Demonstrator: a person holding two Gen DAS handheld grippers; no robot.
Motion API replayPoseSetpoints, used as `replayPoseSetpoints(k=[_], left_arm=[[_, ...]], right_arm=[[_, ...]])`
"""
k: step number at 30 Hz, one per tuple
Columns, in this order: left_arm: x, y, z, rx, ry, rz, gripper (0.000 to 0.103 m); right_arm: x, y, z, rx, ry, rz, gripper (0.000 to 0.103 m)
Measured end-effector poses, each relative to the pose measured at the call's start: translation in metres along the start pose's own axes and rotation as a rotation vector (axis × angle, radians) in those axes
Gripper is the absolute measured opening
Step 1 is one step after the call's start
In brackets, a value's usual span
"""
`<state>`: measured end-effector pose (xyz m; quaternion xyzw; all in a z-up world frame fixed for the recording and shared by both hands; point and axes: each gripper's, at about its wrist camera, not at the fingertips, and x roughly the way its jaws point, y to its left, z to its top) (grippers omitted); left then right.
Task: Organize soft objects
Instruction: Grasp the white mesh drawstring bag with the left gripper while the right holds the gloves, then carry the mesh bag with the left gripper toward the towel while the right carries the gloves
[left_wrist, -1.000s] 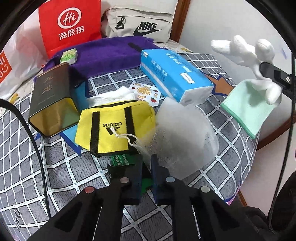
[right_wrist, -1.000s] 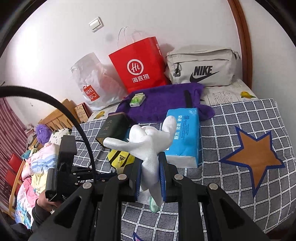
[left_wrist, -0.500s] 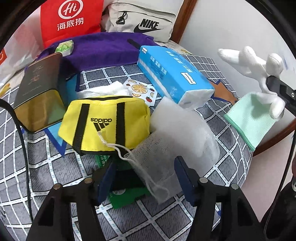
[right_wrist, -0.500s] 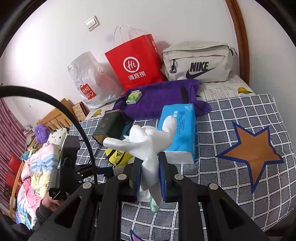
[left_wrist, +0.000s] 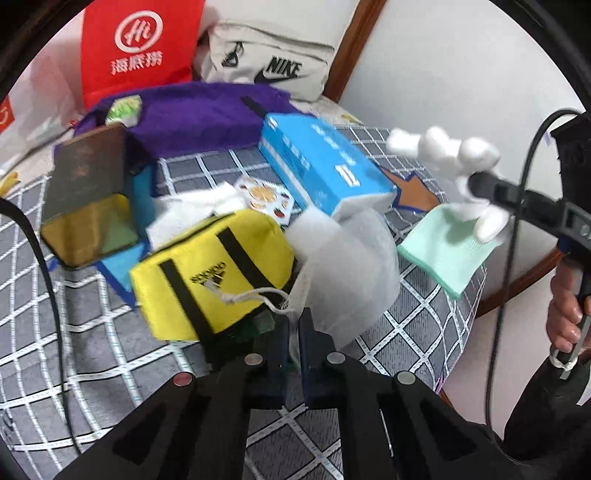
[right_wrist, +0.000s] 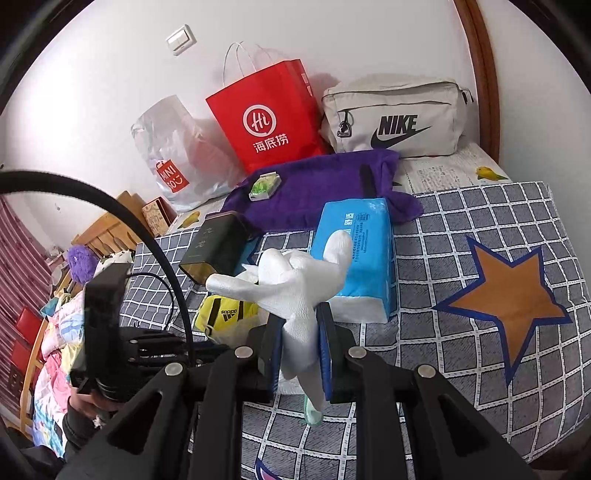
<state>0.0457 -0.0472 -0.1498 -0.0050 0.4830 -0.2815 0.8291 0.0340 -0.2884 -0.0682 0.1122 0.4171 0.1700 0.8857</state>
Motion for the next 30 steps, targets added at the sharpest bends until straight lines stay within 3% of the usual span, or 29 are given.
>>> replayPoseSetpoints(k=[15,30], left_arm=[[-0.064,0.032,0.032,-0.05,-0.152,0.061,0.005],[-0.075,0.046,0.079,-0.034,-0.167,0.115,0.005]], right_arm=[[0.009,0.016,0.022,-0.037,-0.002,0.02,0.018],[0.019,0.027,0.059,-0.072,-0.024,0.02,0.018]])
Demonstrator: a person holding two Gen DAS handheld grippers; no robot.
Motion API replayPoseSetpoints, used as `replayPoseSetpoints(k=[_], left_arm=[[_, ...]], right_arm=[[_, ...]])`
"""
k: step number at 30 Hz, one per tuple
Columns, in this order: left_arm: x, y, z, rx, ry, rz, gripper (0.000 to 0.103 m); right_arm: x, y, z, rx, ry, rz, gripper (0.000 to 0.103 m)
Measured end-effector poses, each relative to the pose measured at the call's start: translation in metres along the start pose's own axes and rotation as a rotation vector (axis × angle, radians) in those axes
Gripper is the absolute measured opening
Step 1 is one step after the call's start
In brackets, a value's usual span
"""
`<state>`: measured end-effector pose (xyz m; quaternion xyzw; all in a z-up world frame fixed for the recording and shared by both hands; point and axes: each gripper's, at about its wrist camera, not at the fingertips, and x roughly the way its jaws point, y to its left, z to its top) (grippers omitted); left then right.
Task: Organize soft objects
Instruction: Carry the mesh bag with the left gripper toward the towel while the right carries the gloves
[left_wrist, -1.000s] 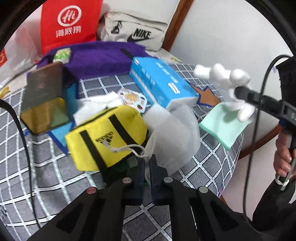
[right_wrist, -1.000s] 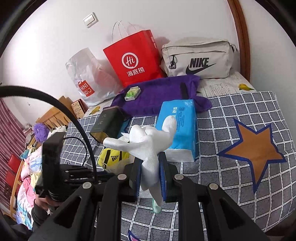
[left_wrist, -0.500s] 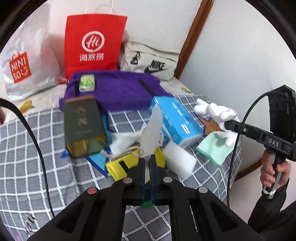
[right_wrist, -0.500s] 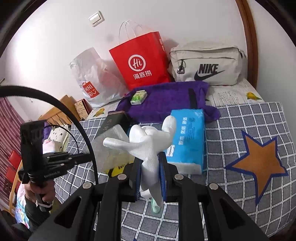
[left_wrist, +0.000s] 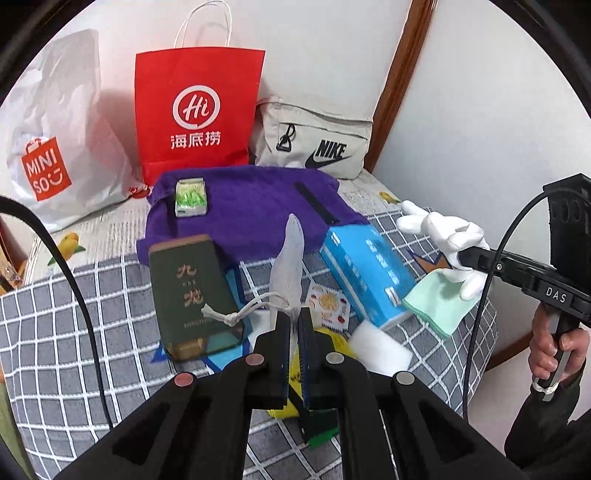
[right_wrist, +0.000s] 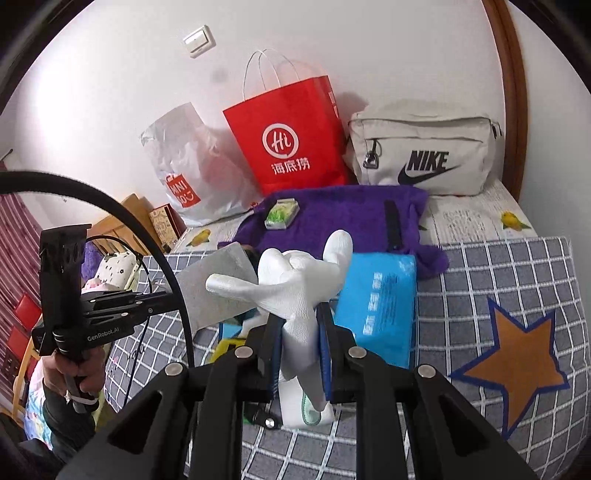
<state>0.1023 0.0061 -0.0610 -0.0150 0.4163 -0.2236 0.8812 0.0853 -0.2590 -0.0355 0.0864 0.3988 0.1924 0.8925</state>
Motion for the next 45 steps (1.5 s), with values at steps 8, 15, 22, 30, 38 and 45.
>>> replayPoseSetpoints(k=[8,15,22,30,38,45], left_arm=[[-0.001,0.009,0.028,0.011,-0.014,0.016,0.005],[0.002,0.015,0.052,0.012,-0.015,0.013,0.005],[0.019,0.028,0.064,-0.009,-0.001,0.014,0.005],[0.033,0.04,0.079,-0.023,0.007,0.005,0.005],[0.054,0.048,0.104,-0.008,0.018,0.015,0.005],[0.079,0.057,0.119,-0.015,0.037,0.01,0.005]], right_arm=[[0.015,0.003,0.027,-0.019,-0.006,0.007,0.018],[0.028,0.004,0.046,-0.022,-0.01,0.013,0.018],[0.044,0.003,0.066,-0.031,-0.008,0.003,0.018],[0.063,-0.008,0.089,-0.021,-0.015,-0.026,0.018],[0.095,-0.032,0.113,0.004,0.007,-0.065,0.018],[0.13,-0.051,0.132,0.034,0.022,-0.072,0.018]])
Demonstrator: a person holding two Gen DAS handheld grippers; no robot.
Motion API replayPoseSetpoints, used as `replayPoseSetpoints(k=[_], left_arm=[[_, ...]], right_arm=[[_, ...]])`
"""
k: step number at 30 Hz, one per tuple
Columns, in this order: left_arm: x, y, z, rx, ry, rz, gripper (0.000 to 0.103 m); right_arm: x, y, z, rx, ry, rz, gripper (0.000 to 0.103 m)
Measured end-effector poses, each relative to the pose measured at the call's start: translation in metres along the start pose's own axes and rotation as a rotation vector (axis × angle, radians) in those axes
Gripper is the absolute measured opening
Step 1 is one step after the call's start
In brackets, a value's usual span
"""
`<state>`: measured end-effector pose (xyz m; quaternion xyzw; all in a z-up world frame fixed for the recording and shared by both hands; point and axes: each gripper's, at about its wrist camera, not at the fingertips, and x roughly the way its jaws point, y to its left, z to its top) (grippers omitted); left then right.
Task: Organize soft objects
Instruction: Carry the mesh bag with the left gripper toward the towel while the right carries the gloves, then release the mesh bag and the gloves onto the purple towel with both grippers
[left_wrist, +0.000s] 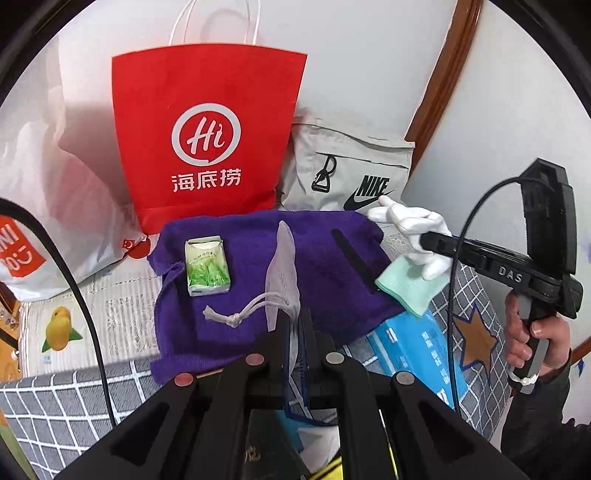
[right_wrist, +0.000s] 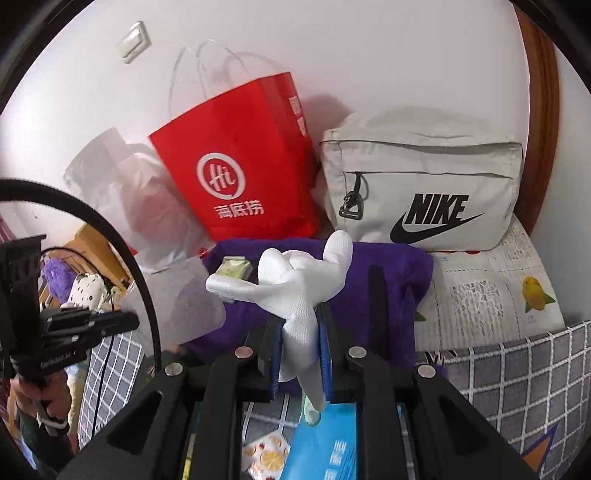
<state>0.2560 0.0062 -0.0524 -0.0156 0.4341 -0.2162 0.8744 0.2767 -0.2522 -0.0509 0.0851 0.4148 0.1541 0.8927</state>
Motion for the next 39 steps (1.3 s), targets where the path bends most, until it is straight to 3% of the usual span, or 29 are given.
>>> replayPoseSetpoints(k=[7,16,30,32,34,37,39], left_arm=[[0.023,0.007,0.008,-0.017,0.022,-0.023,0.005],[0.053,0.011,0.02,-0.027,0.054,-0.038,0.005],[0.095,0.059,0.007,-0.143,0.16,0.013,0.005],[0.099,0.061,0.004,-0.146,0.177,0.028,0.006],[0.101,0.061,0.003,-0.148,0.189,0.041,0.013],[0.102,0.064,0.002,-0.152,0.197,0.08,0.039],[0.099,0.066,0.002,-0.149,0.194,0.109,0.052]], right_arm=[[0.047,-0.01,0.007,-0.003,0.086,0.008,0.018],[0.098,-0.036,0.002,0.031,0.183,-0.049,0.018],[0.125,-0.046,-0.002,0.018,0.244,-0.061,0.023],[0.13,-0.045,-0.002,0.01,0.254,-0.064,0.03],[0.132,-0.044,-0.002,-0.003,0.259,-0.063,0.034],[0.133,-0.043,-0.002,-0.013,0.265,-0.07,0.039],[0.133,-0.043,-0.001,-0.01,0.27,-0.065,0.056]])
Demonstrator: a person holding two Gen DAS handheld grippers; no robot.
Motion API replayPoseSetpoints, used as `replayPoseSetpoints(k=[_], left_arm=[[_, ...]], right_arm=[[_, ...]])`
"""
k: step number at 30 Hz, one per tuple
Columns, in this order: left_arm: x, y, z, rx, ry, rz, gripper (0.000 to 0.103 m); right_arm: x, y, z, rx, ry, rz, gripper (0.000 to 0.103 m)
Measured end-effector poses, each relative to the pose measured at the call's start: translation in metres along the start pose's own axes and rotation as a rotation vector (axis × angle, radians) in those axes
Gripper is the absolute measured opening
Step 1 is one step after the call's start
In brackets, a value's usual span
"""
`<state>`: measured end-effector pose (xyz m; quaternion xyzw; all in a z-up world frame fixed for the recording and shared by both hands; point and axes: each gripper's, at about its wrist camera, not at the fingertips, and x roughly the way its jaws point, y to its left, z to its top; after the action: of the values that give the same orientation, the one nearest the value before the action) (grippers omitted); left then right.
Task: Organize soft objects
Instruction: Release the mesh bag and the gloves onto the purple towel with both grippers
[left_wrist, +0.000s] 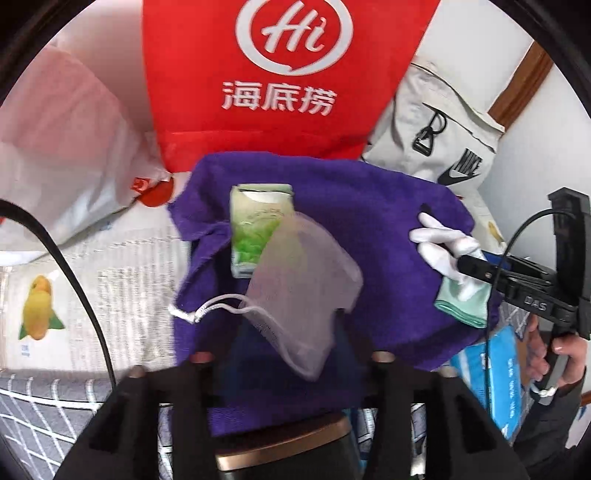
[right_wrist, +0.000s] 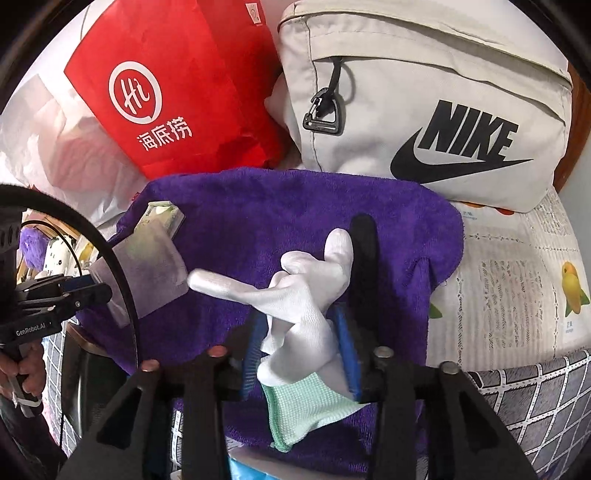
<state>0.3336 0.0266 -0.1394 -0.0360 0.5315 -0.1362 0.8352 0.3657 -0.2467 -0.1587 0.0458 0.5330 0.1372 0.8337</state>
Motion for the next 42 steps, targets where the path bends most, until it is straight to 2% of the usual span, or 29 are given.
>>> replayPoseSetpoints(k=[2,4,8,15,20,26,30,35,42], left_arm=[[-0.007,0.002,0.0,0.003,-0.01,0.03,0.059],[-0.017,0.0,-0.002,0.024,-0.027,0.066,0.06],[-0.039,-0.002,-0.006,0.046,-0.063,0.091,0.07],[-0.069,-0.01,-0.029,0.034,-0.08,0.075,0.07],[-0.092,-0.018,-0.059,0.014,-0.142,0.013,0.07],[-0.113,-0.038,-0.104,0.079,-0.193,0.006,0.07],[-0.116,-0.046,-0.131,0.1,-0.181,0.017,0.07],[-0.12,-0.036,-0.162,0.064,-0.165,0.007,0.07],[-0.133,-0.009,-0.189,0.001,-0.18,0.018,0.074]], right_arm=[[-0.003,0.0,0.0,0.002,-0.004,0.004,0.063],[-0.011,0.0,-0.001,-0.003,-0.023,0.006,0.063],[-0.029,0.008,-0.002,-0.018,-0.045,0.013,0.063],[-0.075,0.037,-0.022,-0.081,-0.113,-0.009,0.063],[-0.104,0.051,-0.05,-0.077,-0.131,0.038,0.063],[-0.129,0.065,-0.097,-0.083,-0.143,0.049,0.063],[-0.144,0.074,-0.131,-0.09,-0.154,0.071,0.063],[-0.138,0.098,-0.161,-0.152,-0.126,0.082,0.063],[-0.088,0.134,-0.165,-0.242,-0.014,0.074,0.063]])
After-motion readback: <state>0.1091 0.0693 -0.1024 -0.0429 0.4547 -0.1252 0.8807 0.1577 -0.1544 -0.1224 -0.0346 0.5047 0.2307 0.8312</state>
